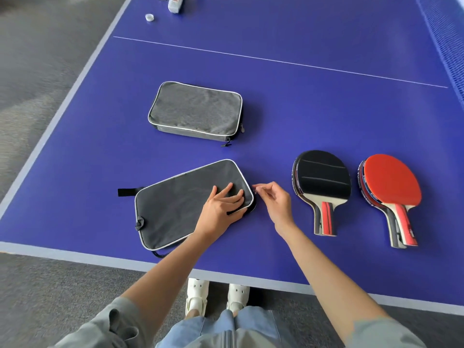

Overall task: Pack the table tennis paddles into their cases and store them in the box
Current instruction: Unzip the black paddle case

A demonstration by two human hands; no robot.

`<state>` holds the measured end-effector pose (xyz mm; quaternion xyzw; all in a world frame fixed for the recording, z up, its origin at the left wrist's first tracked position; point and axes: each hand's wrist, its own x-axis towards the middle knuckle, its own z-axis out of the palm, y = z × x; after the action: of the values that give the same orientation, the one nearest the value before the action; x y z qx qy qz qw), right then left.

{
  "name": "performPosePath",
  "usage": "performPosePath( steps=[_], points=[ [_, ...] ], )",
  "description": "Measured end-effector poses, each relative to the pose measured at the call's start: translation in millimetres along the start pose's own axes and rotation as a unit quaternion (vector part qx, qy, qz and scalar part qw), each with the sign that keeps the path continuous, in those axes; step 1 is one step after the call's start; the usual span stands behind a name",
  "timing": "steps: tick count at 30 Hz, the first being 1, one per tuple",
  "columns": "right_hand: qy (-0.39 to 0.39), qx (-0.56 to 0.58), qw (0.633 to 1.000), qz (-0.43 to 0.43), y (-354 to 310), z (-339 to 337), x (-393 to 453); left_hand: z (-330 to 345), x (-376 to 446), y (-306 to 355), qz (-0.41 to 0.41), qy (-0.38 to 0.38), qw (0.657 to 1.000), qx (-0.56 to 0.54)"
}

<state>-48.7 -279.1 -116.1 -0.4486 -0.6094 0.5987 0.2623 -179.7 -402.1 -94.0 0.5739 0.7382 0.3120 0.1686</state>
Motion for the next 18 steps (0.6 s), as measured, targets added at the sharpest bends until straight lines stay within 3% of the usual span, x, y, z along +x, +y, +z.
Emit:
performPosePath(
  steps=[13, 18],
  points=[
    [-0.037, -0.08, 0.996, 0.027, -25, 29, 70, -3, 2, 6, -0.038, 0.003, 0.998, -0.047],
    [0.01, -0.138, 0.989, 0.058, -28, 26, 50, -4, 5, 10, -0.047, 0.018, 0.999, -0.018]
  ],
)
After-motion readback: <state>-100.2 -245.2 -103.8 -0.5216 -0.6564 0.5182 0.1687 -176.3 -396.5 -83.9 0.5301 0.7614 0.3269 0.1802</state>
